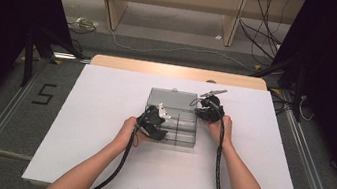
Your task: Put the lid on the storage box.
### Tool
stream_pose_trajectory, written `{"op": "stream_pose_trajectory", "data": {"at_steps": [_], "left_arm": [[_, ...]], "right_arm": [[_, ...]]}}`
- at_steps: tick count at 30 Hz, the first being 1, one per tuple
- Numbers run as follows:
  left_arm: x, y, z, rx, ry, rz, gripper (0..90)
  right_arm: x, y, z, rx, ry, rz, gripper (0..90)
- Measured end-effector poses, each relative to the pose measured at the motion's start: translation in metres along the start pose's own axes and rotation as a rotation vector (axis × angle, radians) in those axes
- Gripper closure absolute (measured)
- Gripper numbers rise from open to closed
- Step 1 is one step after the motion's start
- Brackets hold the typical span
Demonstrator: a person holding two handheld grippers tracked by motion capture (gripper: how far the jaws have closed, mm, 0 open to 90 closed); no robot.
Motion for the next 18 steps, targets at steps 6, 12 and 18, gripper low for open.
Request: {"op": "stream_pose_trajectory", "data": {"at_steps": [6, 12, 18], "left_arm": [[-0.0001, 0.0, 0.0, 0.0, 0.0, 0.0, 47.6], [-0.0001, -0.0001, 0.0, -0.001, 0.002, 0.0, 47.6], [-0.0002, -0.0002, -0.0001, -0.001, 0.001, 0.0, 47.6]], "right_arm": [[-0.0009, 0.0011, -0.0002, -0.035, -0.01, -0.007, 90.0], [-0.0015, 0.0038, -0.0039, -0.076, -0.003, -0.008, 90.0], [-0.0014, 0.0062, -0.0084, -0.122, 0.008, -0.001, 90.0]]}}
Point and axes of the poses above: each handheld gripper's, and its own axes: z roughly forward along the jaws, y roughly out of its top, x roughly to its left, the point moved 1 cm from there along z, roughly forward along the jaws, and after that the axes turned 14 degrees about z, right-handed, at the moved point
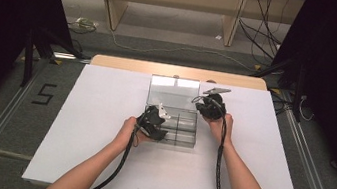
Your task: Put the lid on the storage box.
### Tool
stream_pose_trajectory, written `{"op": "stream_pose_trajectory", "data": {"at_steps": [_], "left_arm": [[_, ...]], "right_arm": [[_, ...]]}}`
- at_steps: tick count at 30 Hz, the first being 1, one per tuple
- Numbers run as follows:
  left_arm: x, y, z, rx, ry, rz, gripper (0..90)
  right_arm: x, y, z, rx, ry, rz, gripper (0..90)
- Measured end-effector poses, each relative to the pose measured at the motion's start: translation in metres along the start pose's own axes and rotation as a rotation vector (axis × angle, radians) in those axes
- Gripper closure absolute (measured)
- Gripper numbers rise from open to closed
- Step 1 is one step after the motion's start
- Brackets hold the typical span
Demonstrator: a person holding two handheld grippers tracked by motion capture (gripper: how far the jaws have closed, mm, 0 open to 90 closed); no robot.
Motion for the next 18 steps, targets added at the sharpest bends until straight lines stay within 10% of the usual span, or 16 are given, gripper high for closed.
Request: {"op": "stream_pose_trajectory", "data": {"at_steps": [18], "left_arm": [[-0.0002, -0.0002, -0.0001, -0.003, 0.0, 0.0, 47.6]], "right_arm": [[0.0002, 0.0032, -0.0068, -0.068, 0.009, -0.029, 90.0]]}}
Point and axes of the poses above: each handheld gripper's, and its own axes: z roughly forward along the jaws, y roughly out of its top, x roughly to its left, the point moved 1 cm from there along z, roughly forward along the jaws, and after that the axes turned 14 degrees about z, right-handed, at the moved point
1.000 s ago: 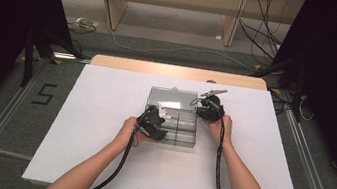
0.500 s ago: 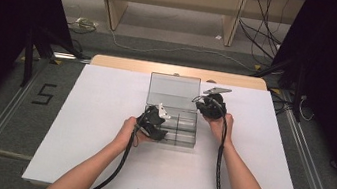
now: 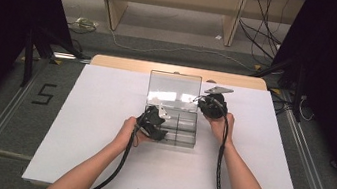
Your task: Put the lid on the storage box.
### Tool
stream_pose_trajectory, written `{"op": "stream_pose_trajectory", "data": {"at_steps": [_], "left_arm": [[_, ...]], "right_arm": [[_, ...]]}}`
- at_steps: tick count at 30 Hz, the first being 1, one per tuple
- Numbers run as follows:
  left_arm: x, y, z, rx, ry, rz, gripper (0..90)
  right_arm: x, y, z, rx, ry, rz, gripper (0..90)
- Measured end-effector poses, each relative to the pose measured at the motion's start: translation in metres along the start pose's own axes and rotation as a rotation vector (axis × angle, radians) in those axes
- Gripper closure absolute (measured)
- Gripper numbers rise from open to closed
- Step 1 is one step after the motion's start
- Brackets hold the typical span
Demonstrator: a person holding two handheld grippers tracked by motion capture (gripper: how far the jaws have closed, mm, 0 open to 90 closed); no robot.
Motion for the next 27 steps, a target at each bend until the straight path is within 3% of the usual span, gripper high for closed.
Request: {"op": "stream_pose_trajectory", "data": {"at_steps": [20, 21, 23, 27], "left_arm": [[0.0, -0.001, 0.0, -0.018, 0.009, -0.016, 47.4], [0.0, 0.0, -0.001, -0.022, 0.005, -0.023, 45.4], [0.002, 0.001, -0.003, -0.046, 0.036, -0.042, 35.4], [0.01, 0.003, -0.019, -0.107, 0.086, -0.062, 27.4]], "right_arm": [[0.005, 0.008, -0.009, -0.056, 0.039, -0.04, 90.0], [0.005, 0.008, -0.009, -0.055, 0.04, -0.043, 90.0], [0.005, 0.008, -0.009, -0.055, 0.04, -0.04, 90.0], [0.005, 0.007, -0.009, -0.056, 0.046, -0.042, 90.0]]}}
Point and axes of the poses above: each handheld gripper's, and its own axes: z roughly forward along the jaws, y roughly out of its top, x roughly to its left, the point moved 1 cm from there along z, roughly forward along the jaws, and after that the axes turned 14 degrees about z, right-handed, at the moved point
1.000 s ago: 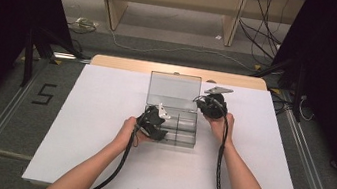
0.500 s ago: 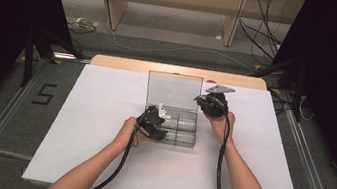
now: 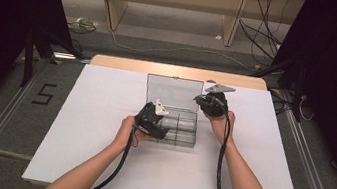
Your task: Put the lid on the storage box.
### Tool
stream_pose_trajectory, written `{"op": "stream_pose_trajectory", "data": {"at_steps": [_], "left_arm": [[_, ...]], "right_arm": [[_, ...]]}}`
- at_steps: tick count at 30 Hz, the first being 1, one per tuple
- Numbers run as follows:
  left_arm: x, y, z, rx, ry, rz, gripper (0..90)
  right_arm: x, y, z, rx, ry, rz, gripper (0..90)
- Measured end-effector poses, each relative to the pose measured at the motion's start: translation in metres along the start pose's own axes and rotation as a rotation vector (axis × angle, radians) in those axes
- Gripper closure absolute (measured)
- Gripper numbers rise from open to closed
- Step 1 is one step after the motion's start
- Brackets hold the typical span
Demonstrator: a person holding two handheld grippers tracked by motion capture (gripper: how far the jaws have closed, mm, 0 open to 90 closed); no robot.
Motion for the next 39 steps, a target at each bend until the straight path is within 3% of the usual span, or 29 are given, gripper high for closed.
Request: {"op": "stream_pose_trajectory", "data": {"at_steps": [2, 8, 13, 15, 19, 26, 32, 39], "left_arm": [[0.007, 0.003, -0.008, -0.007, 0.032, -0.01, 15.3], [0.038, 0.008, -0.031, -0.047, 0.115, -0.072, 6.9], [0.063, 0.015, -0.037, -0.05, 0.168, -0.111, 5.3], [0.068, 0.02, -0.039, -0.061, 0.188, -0.107, 11.2], [0.076, 0.027, -0.046, -0.111, 0.253, -0.089, 34.1], [0.078, 0.028, -0.052, -0.158, 0.272, -0.049, 64.6], [0.08, 0.025, -0.054, -0.173, 0.258, -0.056, 69.9], [0.079, 0.025, -0.055, -0.161, 0.257, -0.044, 70.5]], "right_arm": [[0.0, 0.0, 0.0, 0.002, -0.001, 0.001, 90.0], [0.001, 0.0, -0.001, 0.005, 0.001, 0.001, 90.0], [0.002, 0.001, -0.003, 0.01, 0.002, -0.018, 90.0], [0.003, 0.002, -0.005, 0.008, 0.004, -0.021, 90.0], [0.004, 0.003, -0.008, 0.004, 0.007, -0.032, 90.0], [0.004, 0.003, -0.008, 0.007, 0.004, -0.036, 90.0], [0.002, 0.006, -0.017, 0.016, -0.004, -0.031, 86.5], [0.0, 0.017, -0.056, -0.006, -0.006, -0.001, 76.9]]}}
Point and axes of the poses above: each handheld gripper's, and its own axes: z roughly forward along the jaws, y roughly out of its top, x roughly to its left, the point moved 1 cm from there along z, roughly forward along the jaws, and after that the axes turned 14 degrees about z, right-handed, at the moved point
